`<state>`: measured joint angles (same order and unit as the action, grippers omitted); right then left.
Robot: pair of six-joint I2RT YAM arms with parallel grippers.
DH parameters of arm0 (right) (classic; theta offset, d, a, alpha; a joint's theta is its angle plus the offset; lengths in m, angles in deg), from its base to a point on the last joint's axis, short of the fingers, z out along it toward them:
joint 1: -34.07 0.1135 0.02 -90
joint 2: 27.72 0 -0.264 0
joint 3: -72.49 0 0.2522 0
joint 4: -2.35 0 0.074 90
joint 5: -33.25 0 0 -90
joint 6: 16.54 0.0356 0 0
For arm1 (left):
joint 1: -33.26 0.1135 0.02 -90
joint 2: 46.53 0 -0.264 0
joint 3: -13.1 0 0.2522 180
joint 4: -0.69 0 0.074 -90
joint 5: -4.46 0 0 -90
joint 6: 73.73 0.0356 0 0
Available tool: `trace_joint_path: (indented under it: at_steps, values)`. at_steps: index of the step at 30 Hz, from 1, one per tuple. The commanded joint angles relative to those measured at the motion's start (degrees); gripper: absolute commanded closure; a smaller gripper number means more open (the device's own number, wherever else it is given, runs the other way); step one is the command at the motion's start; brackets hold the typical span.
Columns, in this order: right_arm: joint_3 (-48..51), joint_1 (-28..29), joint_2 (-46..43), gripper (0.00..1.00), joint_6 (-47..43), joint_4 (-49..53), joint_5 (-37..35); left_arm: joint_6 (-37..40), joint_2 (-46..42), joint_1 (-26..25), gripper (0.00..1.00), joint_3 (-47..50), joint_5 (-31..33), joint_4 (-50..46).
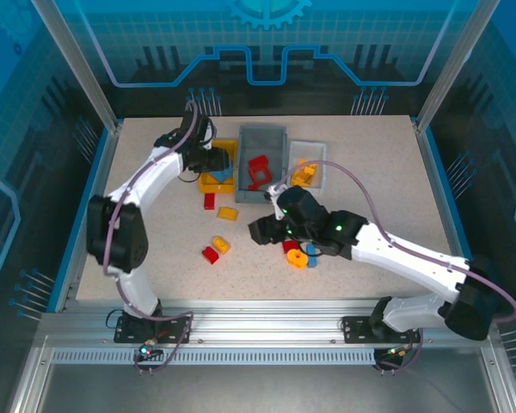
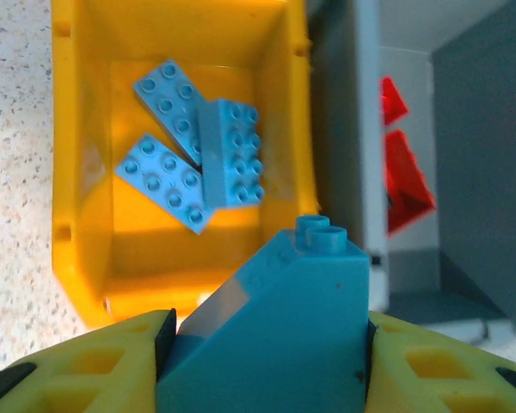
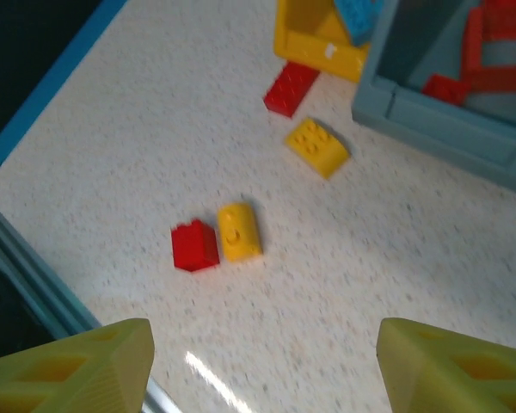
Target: Sort the legos into containers by color
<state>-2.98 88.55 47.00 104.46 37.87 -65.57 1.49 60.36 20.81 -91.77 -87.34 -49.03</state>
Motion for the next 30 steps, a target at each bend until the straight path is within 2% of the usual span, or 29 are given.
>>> trace_joint_path:
  at_steps: [1, 6, 13, 17, 23, 30]
  values:
    - [-3.3, 1.4, 3.9, 0.3, 0.3, -4.8, -2.5, -1.5, 6.2, 1.8, 0.54, -7.4, -1.4, -2.9]
    - [-5.0, 2.4, 7.9, 0.31, 1.7, -5.5, -3.2, -2.6, 13.1, 3.4, 0.53, -14.2, -1.7, -4.4]
    - [-6.3, 2.4, 12.6, 0.27, 0.4, -3.3, -3.2, -4.1, 15.0, 3.5, 0.39, -14.9, -2.2, -5.0]
    - [-8.6, 1.5, 18.6, 0.24, -5.6, -1.2, -1.3, -4.7, 11.8, 3.5, 0.35, -12.6, -2.9, -4.0]
    - [-17.5, -0.9, 31.4, 0.22, -17.4, 3.2, 1.6, -5.3, 5.4, 3.4, 0.32, -9.4, -3.4, -3.8]
    - [-32.4, -2.5, 45.9, 0.22, -25.7, 9.0, -0.4, -8.7, -13.4, 3.4, 0.28, 6.7, -3.6, 1.5]
